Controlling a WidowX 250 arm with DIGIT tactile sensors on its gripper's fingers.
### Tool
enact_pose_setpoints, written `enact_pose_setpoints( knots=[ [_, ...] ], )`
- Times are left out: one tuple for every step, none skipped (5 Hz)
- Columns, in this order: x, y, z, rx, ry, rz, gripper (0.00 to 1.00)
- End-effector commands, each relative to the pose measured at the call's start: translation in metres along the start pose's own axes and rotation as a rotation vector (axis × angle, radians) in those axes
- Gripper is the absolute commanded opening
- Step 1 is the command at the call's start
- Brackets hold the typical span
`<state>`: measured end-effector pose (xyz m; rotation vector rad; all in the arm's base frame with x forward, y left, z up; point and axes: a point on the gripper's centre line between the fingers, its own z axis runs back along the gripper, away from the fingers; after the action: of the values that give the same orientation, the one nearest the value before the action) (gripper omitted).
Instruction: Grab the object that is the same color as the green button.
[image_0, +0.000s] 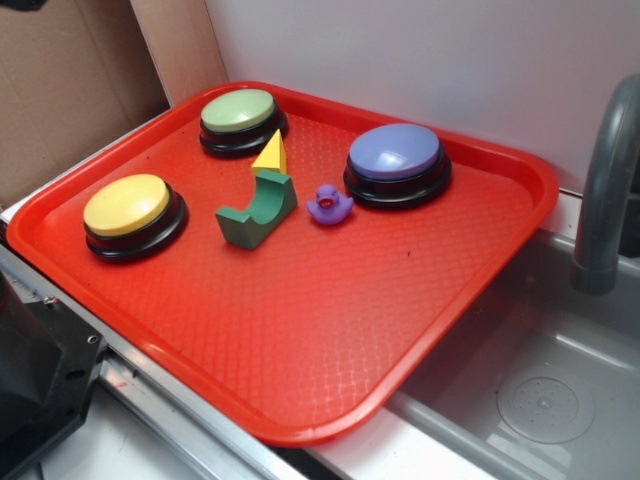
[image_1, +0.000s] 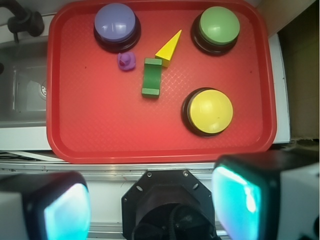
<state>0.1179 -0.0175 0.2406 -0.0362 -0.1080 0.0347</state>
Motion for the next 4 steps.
enact_pose_setpoints(
  knots=[
    [0.0, 0.0, 0.0, 0.0, 0.0, 0.0, 1.0],
    [0.016, 0.003, -0.016, 0.003, -0.005, -0.023, 1.0],
    [0.037, 0.004, -0.04, 0.029, -0.019, 0.01, 1.0],
    [0.055, 0.007, -0.064, 0.041, -0.013, 0.026, 1.0]
  ],
)
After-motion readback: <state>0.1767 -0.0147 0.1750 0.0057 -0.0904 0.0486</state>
